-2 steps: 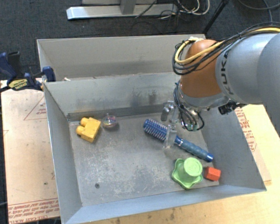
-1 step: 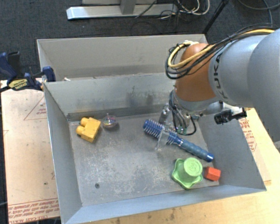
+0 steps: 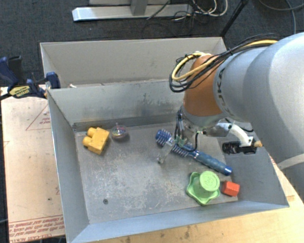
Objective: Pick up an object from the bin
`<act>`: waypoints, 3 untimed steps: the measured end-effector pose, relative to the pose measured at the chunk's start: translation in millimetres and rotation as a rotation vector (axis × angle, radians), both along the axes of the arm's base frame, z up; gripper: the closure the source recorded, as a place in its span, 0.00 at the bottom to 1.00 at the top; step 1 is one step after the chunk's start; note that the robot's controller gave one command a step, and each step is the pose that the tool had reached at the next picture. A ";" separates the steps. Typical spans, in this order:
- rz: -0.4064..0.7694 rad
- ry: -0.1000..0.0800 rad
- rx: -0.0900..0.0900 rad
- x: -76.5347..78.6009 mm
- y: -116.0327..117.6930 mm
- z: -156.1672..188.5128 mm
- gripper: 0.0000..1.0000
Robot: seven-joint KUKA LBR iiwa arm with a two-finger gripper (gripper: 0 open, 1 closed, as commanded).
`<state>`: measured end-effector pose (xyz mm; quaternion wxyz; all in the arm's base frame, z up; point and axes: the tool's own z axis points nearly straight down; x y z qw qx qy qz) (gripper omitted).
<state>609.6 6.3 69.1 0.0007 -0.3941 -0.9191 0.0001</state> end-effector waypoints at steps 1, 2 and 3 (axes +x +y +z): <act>0.004 -0.002 -0.001 0.5 0.2 0.2 0.00; 0.004 -0.003 -0.002 0.5 0.2 -0.1 1.00; 0.007 -0.009 0.000 2.3 0.7 92.9 1.00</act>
Offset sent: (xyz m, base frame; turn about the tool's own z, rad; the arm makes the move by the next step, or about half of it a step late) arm 0.0000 0.0000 0.0000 0.0000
